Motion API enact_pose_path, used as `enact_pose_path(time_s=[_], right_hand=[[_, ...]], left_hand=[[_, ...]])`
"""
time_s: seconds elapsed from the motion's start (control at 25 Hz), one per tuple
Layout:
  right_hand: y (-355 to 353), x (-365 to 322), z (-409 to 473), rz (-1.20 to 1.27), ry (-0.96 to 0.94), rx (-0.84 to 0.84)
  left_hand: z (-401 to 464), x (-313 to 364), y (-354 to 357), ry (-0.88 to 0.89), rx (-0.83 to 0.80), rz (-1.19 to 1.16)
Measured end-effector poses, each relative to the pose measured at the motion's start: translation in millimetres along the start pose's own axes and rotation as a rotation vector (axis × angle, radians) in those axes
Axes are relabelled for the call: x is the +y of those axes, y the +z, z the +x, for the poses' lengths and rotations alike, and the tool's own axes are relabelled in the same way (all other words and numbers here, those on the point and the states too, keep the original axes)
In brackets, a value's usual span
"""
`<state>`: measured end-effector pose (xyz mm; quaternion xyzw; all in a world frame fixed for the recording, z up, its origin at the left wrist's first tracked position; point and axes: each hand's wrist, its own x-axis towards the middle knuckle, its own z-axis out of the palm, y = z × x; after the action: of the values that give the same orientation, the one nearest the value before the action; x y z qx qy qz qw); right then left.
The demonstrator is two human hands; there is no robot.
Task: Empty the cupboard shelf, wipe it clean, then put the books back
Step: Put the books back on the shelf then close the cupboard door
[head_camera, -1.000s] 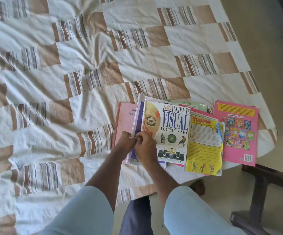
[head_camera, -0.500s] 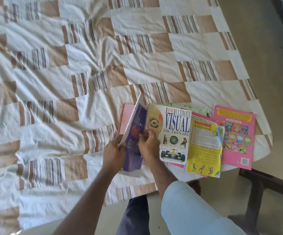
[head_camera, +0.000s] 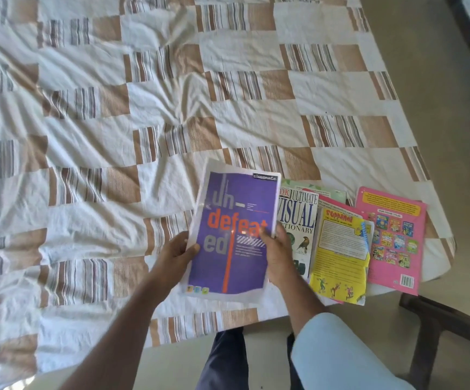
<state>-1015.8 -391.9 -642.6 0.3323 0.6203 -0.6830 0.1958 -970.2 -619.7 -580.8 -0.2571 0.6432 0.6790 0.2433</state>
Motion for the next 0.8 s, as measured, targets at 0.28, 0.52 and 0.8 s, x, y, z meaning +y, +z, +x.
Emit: enact_pose_path(time_s=[0.28, 0.52, 0.8], right_hand=[[-100, 17, 21, -0.407, -0.234, 0.18], [-108, 38, 30, -0.359, -0.212, 0.253], [-108, 40, 32, -0.297, -0.204, 0.248]], left_hand=[[92, -81, 38, -0.205, 0.316, 0.624], [129, -66, 39, -0.27, 0.349, 0.625], [135, -41, 27, -0.24, 0.382, 0.425]])
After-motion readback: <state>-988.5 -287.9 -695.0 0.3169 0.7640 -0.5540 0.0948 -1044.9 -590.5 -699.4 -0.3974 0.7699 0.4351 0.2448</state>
